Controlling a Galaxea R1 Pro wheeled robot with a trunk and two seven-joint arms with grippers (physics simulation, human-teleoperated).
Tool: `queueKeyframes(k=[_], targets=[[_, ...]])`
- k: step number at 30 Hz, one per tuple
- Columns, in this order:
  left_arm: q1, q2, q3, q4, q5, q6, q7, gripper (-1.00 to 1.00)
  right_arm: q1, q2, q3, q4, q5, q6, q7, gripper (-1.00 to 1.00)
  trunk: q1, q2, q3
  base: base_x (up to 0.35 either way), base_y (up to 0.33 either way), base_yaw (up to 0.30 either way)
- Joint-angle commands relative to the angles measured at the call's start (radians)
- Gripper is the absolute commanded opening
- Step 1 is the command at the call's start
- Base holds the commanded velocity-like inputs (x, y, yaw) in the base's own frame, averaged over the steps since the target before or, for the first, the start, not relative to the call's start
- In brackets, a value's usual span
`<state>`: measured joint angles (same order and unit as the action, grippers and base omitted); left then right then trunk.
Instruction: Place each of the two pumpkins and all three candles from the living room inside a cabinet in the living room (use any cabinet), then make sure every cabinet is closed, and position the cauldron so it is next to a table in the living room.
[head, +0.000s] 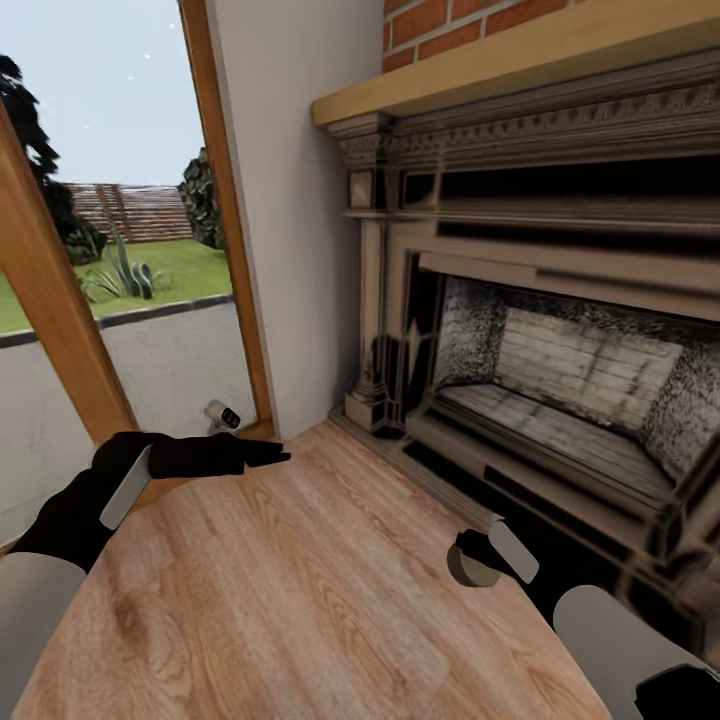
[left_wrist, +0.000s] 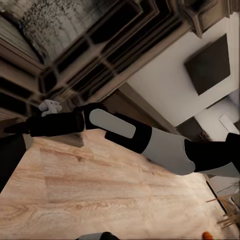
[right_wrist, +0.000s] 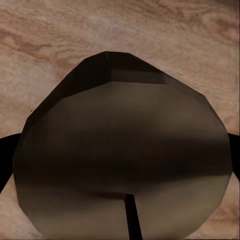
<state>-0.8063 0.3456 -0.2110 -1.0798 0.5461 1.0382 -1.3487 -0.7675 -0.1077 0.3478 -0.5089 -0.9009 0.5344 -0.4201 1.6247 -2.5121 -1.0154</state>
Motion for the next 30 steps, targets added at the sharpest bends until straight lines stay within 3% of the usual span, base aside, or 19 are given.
queueKeyframes(k=[1, 30], targets=[[-0.001, 0.001, -0.002, 0.0, 0.003, 0.009, -0.002, 1.0, -0.001, -0.002, 0.008, -0.002, -0.01, 0.001, -0.009, -1.0, 0.0, 0.0, -0.001, -0.167, 0.089, -0.283], [-0.001, 0.001, -0.002, 0.0, 0.002, 0.009, -0.003, 1.0, -0.001, -0.001, 0.008, -0.002, -0.011, 0.002, -0.009, -1.0, 0.0, 0.0, 0.01, -0.09, 0.053, -0.283]])
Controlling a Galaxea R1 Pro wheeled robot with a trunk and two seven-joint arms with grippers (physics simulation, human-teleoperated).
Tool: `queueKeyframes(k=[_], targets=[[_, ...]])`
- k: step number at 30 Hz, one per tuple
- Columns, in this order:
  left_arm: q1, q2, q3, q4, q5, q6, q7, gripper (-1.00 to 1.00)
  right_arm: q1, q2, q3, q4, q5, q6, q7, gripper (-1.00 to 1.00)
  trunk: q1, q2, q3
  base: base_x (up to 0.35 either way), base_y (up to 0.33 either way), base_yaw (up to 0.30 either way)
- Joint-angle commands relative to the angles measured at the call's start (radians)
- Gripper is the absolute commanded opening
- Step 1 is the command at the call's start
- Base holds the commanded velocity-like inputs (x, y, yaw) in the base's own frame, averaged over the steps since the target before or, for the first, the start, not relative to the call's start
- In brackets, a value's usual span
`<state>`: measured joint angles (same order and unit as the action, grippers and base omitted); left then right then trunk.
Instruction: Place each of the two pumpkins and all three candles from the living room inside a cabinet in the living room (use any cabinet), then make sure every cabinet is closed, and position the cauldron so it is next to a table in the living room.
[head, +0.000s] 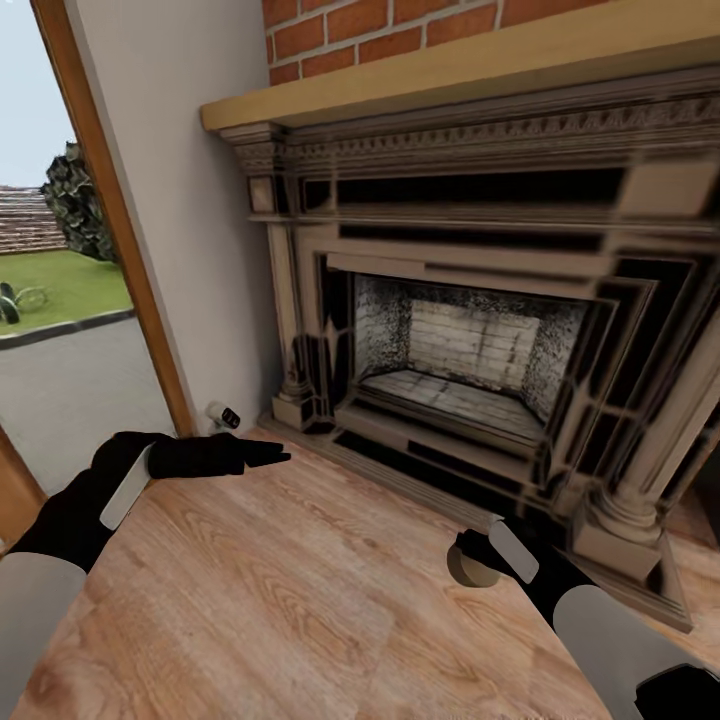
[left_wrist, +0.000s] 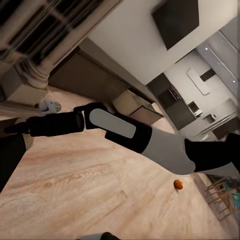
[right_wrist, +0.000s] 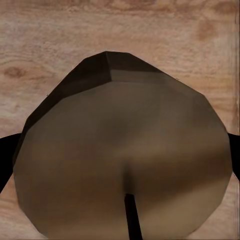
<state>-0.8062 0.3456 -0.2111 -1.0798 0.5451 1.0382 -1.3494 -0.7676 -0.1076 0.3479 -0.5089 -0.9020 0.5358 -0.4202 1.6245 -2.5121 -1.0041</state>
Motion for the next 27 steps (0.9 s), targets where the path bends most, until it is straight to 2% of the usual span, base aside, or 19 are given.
queueKeyframes(k=[1, 27], targets=[[-0.001, 0.001, -0.002, 0.0, 0.003, 0.009, -0.002, 1.0, -0.001, -0.001, 0.008, -0.002, -0.01, 0.001, -0.009, -1.0, 0.0, 0.0, -0.001, -0.003, 0.002, -0.283], [-0.001, 0.0, -0.002, 0.0, 0.001, 0.009, 0.0, 1.0, -0.001, -0.001, 0.008, -0.002, -0.011, 0.003, -0.009, -1.0, 0.0, 0.0, 0.01, -0.007, 0.004, -0.283]])
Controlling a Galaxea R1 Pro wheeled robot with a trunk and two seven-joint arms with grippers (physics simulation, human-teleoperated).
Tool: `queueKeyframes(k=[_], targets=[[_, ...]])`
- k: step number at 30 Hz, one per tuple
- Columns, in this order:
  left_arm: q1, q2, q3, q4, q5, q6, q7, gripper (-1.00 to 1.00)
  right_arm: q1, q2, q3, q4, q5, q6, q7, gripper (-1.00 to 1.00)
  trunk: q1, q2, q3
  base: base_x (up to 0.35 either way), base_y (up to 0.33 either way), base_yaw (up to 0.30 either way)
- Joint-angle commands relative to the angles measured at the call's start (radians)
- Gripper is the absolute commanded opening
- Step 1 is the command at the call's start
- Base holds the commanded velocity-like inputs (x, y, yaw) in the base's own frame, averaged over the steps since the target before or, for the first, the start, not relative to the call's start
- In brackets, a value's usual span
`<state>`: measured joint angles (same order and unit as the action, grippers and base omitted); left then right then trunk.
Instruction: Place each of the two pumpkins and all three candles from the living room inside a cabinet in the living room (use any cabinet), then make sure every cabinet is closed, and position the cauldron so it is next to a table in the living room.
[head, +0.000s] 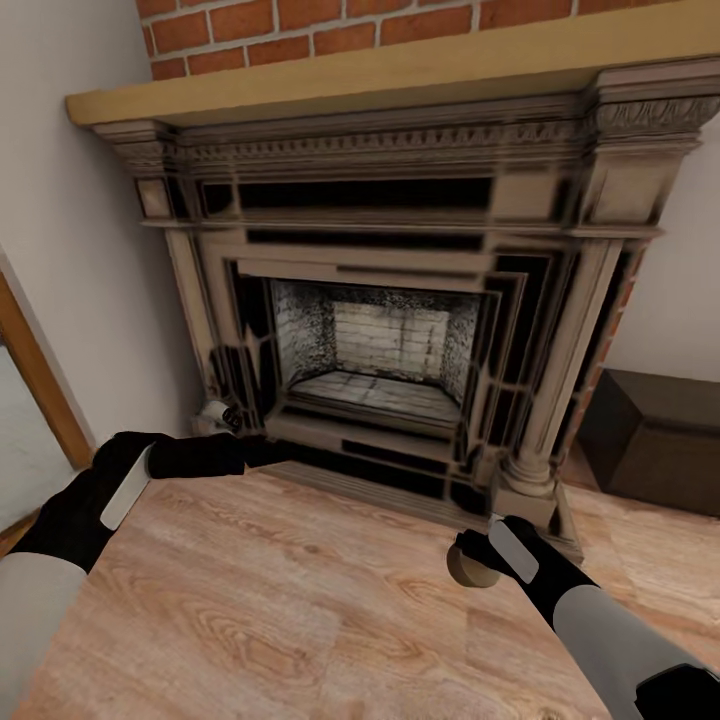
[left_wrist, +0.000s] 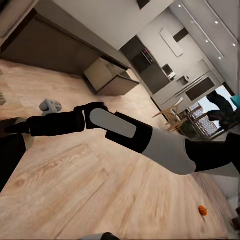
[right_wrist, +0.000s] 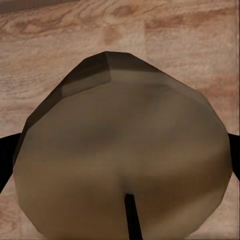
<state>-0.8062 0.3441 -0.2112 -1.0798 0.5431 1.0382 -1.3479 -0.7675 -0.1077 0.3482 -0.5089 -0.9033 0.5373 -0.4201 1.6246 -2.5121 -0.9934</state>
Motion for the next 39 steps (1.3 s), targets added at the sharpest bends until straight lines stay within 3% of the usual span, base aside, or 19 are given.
queueKeyframes(k=[1, 24, 39], targets=[[0.0, 0.002, -0.002, 0.0, 0.003, 0.009, -0.002, 1.0, -0.001, -0.001, 0.009, -0.002, -0.009, 0.001, -0.009, -1.0, 0.0, 0.0, -0.001, -0.049, 0.034, -0.283], [-0.001, 0.003, -0.002, -0.002, 0.004, 0.009, -0.004, 1.0, -0.001, 0.0, 0.009, -0.001, -0.011, 0.003, -0.009, -1.0, 0.0, 0.0, 0.008, -0.004, 0.003, -0.283], [-0.001, 0.002, -0.005, 0.0, 0.003, 0.009, -0.002, 1.0, -0.001, -0.001, 0.008, 0.0, -0.011, 0.003, -0.01, -1.0, -0.007, 0.003, 0.072, -0.022, 0.0, -0.283]])
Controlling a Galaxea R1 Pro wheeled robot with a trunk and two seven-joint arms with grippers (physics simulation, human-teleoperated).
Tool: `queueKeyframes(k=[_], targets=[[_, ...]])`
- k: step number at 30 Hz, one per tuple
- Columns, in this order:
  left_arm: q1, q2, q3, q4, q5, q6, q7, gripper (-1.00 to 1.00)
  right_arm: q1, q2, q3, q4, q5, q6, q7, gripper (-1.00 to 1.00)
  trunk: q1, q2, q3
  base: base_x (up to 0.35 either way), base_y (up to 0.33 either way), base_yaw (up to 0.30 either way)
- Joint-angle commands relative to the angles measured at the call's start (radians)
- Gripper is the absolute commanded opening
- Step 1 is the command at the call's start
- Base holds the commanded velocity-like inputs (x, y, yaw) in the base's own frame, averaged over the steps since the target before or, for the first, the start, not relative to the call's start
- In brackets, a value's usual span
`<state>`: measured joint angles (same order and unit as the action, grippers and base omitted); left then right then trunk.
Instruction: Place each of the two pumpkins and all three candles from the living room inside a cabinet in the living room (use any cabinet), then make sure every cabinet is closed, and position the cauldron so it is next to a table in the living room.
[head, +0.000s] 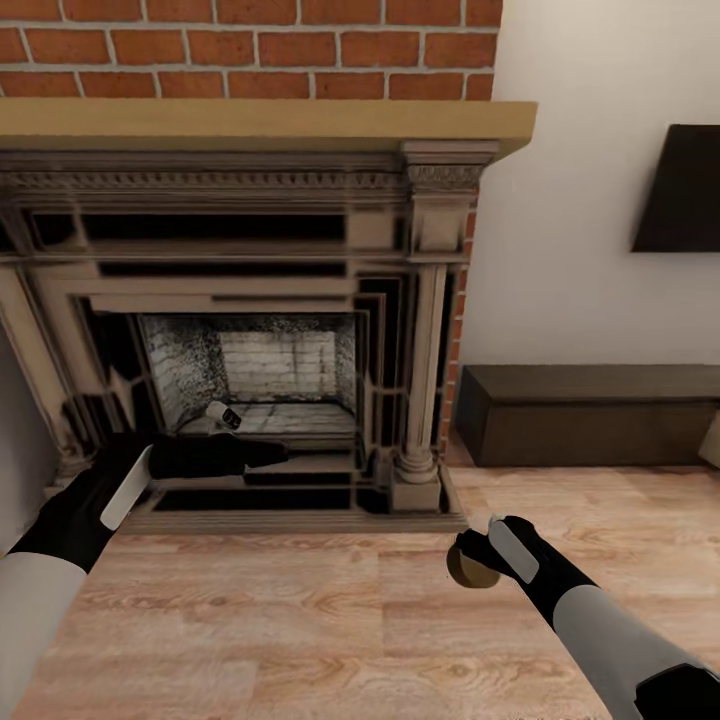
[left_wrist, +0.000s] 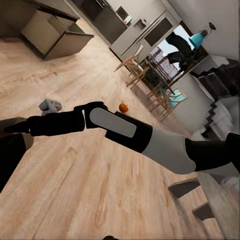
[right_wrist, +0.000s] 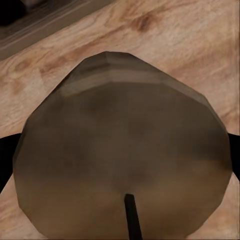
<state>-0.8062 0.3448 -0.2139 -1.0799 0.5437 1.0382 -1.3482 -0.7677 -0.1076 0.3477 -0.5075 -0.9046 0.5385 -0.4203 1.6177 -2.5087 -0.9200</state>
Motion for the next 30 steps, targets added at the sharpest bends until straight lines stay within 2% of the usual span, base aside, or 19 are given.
queueKeyframes(k=[1, 16, 30], targets=[[-0.001, 0.001, -0.002, 0.0, 0.003, 0.009, -0.002, 1.0, -0.001, -0.001, 0.008, -0.002, -0.01, 0.001, -0.009, -1.0, -0.001, 0.0, 0.003, -0.029, 0.0, -0.283], [-0.001, 0.0, -0.002, -0.001, 0.0, 0.009, 0.003, 1.0, -0.001, -0.002, 0.003, 0.001, -0.012, 0.001, -0.01, -1.0, -0.007, 0.003, 0.068, -0.004, 0.0, -0.283], [-0.001, 0.0, -0.003, -0.002, -0.002, 0.009, 0.004, 1.0, -0.001, -0.003, -0.001, 0.007, -0.013, 0.001, -0.011, -1.0, -0.007, 0.003, 0.076, 0.019, -0.037, -0.279]])
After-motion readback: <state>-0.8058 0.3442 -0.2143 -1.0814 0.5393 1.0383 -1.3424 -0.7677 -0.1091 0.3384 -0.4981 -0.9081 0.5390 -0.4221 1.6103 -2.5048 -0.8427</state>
